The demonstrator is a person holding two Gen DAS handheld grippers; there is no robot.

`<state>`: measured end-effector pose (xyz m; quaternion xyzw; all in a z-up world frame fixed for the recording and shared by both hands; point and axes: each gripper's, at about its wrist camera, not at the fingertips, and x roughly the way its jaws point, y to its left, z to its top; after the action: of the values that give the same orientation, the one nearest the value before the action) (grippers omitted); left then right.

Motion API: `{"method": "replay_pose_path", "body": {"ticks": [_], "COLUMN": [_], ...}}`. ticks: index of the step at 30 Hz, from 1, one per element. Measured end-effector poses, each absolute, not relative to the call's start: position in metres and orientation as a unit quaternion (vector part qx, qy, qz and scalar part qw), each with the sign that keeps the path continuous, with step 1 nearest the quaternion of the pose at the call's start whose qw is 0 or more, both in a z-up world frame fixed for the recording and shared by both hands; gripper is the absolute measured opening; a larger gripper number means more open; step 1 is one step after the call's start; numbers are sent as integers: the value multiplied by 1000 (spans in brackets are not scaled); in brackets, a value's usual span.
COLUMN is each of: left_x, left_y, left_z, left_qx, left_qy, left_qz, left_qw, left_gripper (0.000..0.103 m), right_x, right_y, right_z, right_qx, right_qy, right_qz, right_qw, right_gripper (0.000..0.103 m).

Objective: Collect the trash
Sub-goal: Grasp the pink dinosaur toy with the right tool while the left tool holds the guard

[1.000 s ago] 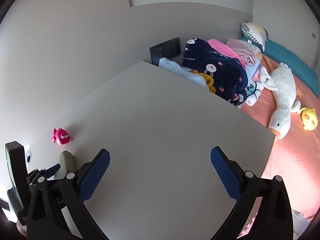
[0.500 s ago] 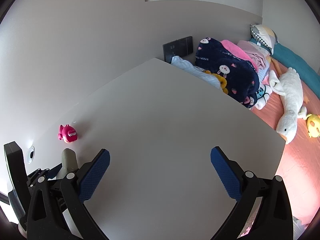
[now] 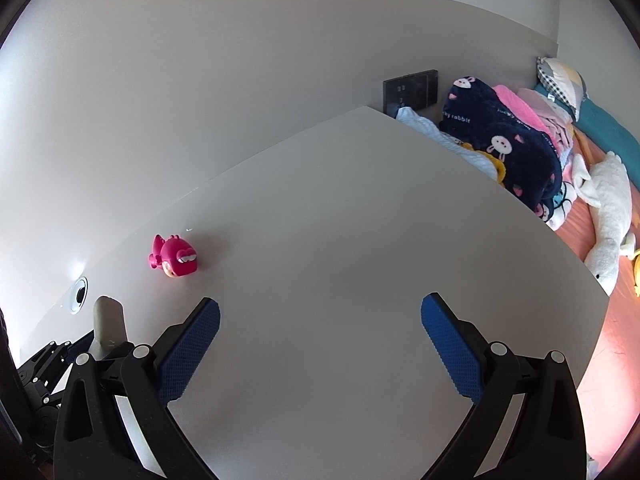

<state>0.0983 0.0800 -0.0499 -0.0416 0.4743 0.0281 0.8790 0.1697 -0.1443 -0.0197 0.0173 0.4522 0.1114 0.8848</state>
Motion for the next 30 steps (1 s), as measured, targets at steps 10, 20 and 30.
{"method": "replay_pose_path", "body": {"ticks": [10,20,30], "left_x": [81,72,71], "left_y": [125,165,186], "left_z": [-52,-53,-56], "left_qx": [-70,-94,-104], "left_qy": [478,480,482], "left_qz": [78,110,137], "left_qw": [872,865,859], "left_gripper": [52,52,52], "right_x": [175,192,210], "right_y": [-91,-38,-1], "right_z": [-32,-48,-65], "right_qx": [-5,-23,-40], "right_qy": [456,471,481], "right_qz": [166,193,225], "right_qw": [874,860,846], "right_gripper": [100,100,100]}}
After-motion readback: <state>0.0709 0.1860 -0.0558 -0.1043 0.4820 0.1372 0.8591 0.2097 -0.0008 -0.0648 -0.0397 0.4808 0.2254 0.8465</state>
